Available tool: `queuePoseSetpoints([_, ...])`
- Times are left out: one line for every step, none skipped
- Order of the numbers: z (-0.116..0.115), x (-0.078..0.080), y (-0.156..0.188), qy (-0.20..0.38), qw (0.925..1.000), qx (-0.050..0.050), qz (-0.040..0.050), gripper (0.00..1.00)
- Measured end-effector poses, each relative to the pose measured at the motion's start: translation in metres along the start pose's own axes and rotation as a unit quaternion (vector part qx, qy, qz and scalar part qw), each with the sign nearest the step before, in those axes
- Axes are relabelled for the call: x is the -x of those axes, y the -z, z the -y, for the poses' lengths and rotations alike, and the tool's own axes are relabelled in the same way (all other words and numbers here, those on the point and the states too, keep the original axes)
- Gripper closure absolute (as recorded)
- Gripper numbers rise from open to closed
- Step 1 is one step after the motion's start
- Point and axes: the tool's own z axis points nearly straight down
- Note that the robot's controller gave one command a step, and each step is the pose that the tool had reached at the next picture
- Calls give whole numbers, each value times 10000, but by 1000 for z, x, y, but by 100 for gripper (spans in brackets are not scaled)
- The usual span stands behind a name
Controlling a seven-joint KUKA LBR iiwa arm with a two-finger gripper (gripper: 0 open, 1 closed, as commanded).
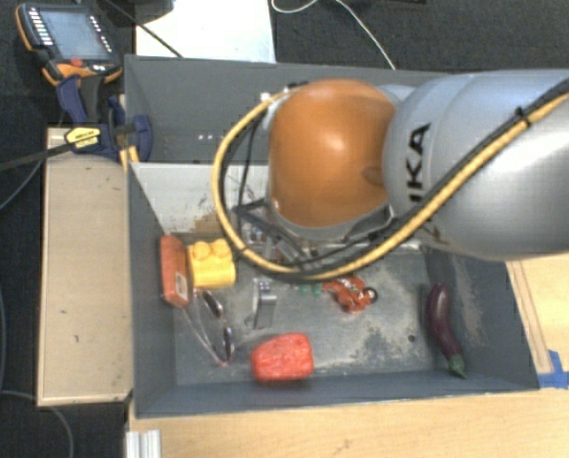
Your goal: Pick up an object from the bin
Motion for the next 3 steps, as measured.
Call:
queuePoseSetpoints([1,2,5,-39,10000,11,41,0])
queuePoseSetpoints([-44,9,-152,-967,9953,18,26,0])
queuePoseSetpoints([-54,-1,-76,-1527,9883,31,55,0])
